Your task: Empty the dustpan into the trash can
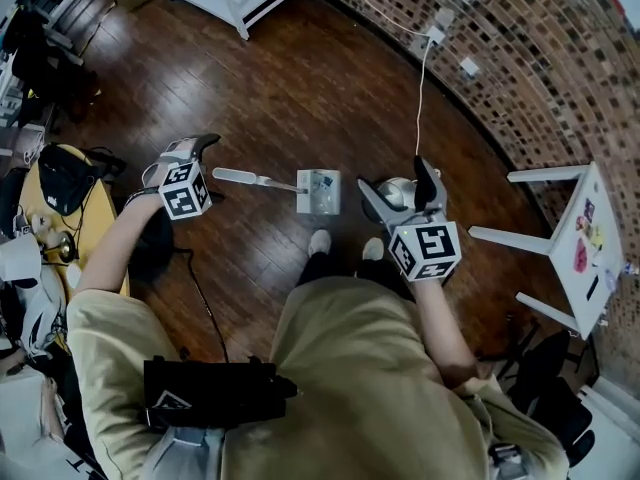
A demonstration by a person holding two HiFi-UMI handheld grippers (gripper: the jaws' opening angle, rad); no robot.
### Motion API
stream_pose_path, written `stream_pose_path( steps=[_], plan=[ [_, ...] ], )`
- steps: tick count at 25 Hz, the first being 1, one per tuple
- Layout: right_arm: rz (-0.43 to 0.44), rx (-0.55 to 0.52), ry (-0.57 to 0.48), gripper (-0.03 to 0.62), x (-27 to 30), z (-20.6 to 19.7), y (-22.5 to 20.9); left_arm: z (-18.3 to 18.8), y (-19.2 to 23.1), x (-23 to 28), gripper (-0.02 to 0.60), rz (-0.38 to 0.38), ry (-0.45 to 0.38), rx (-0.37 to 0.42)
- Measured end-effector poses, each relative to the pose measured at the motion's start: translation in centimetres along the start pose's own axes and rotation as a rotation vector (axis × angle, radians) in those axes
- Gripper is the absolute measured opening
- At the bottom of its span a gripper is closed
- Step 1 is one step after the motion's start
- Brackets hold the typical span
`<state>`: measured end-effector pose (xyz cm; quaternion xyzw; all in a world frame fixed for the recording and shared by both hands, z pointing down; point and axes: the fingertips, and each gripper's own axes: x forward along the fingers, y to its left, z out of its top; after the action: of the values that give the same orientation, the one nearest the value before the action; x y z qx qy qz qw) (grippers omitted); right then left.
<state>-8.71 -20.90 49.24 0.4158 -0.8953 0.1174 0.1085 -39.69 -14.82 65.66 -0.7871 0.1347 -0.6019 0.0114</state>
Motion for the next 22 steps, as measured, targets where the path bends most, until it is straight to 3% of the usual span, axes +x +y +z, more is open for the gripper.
stream_pose_path(
  steps=[2,9,13,22],
  plan=[
    [0.001,0.005,0.005,0.508,-0.1,-0.3,0.0,-0.3,-0.7,1.7,0.577,-0.016,0.006,-0.021],
    [0.016,0.046,0.014,0.506,-0.3,-0.9,0.3,-1.5,-3.0,7.2,0.575,-0.054,0.038,0.014],
    [0.031,0.116,0.008,0.505,-0.4,-1.0,0.5,-2.3,-4.2,9.4,0.572,-0.085,0.063,0.023],
    [0.041,0.191,0.001,0.494,-0.9,-1.2,0.2,-2.8,-3.9,12.9,0.531,-0.081,0.095,0.026]
  ],
)
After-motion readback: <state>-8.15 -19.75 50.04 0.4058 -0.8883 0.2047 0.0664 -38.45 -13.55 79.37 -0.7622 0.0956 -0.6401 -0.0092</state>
